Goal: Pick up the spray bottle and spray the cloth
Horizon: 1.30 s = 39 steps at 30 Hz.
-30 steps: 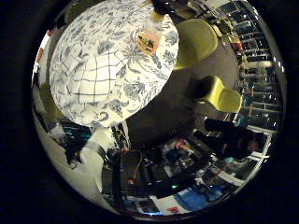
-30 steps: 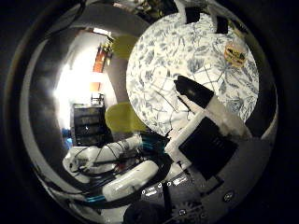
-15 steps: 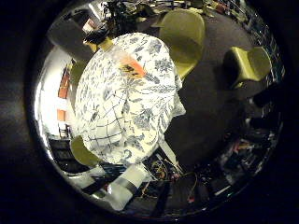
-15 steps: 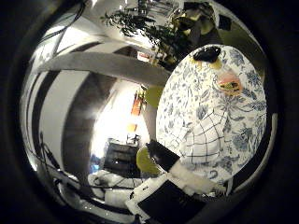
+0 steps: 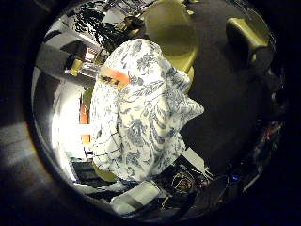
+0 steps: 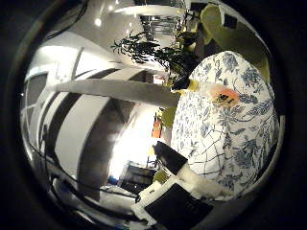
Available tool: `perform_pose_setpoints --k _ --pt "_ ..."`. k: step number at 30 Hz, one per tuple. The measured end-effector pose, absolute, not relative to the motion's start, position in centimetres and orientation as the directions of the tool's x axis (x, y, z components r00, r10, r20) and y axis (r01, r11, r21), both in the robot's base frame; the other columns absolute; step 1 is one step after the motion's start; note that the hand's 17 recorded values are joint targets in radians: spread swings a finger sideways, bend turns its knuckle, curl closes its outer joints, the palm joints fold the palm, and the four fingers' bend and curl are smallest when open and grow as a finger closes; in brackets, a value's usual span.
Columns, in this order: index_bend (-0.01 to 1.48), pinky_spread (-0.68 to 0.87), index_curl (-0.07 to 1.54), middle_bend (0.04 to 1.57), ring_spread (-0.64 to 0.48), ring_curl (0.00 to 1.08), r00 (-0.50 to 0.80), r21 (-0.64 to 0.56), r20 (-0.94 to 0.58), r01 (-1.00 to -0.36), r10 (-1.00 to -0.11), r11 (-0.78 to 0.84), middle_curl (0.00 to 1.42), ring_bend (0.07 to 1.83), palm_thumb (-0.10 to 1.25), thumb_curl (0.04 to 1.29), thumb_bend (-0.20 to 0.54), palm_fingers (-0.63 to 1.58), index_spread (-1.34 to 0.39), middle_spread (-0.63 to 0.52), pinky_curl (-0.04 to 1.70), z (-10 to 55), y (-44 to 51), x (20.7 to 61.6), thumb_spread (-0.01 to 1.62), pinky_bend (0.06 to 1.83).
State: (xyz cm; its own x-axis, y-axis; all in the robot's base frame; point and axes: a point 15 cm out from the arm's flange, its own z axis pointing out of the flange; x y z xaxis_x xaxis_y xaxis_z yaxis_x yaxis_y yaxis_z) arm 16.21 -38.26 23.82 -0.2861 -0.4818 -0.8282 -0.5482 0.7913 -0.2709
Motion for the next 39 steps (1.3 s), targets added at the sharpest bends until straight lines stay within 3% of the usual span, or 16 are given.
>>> perform_pose_setpoints --k 8,32,36,37,39 --pt "0.16 0.37 0.29 0.37 0.17 0.27 -0.255 -0.282 -0.838 -0.557 -0.483 0.781 0.38 0.54 0.56 0.31 -0.026 0.11 -0.18 0.09 0.24 22.5 -41.0 18.3 0.98 0.55" --pt "0.15 0.38 0.28 0.30 0.21 0.25 -0.053 -0.272 -0.847 -0.812 -0.530 0.516 0.36 0.40 0.57 0.31 -0.026 0.09 -0.16 0.16 0.28 19.1 -34.4 36.4 0.99 0.42" --pt "0.22 0.35 0.31 0.39 0.12 0.27 -0.049 -0.265 -0.841 -0.830 -0.539 0.490 0.39 0.48 0.61 0.32 -0.018 0.39 -0.19 0.01 0.25 18.6 -33.0 38.4 0.99 0.34" --pt "0.24 0.29 0.32 0.43 0.04 0.28 -0.052 -0.259 -0.844 -0.832 -0.535 0.490 0.40 0.56 0.64 0.32 -0.016 0.57 -0.22 -0.05 0.23 18.4 -32.8 38.7 0.99 0.34" --pt "0.26 0.08 0.35 0.51 -0.10 0.34 -0.063 -0.243 -0.852 -0.831 -0.519 0.500 0.44 0.75 0.69 0.33 -0.011 1.01 -0.29 -0.13 0.26 18.2 -32.5 38.8 0.99 0.49"
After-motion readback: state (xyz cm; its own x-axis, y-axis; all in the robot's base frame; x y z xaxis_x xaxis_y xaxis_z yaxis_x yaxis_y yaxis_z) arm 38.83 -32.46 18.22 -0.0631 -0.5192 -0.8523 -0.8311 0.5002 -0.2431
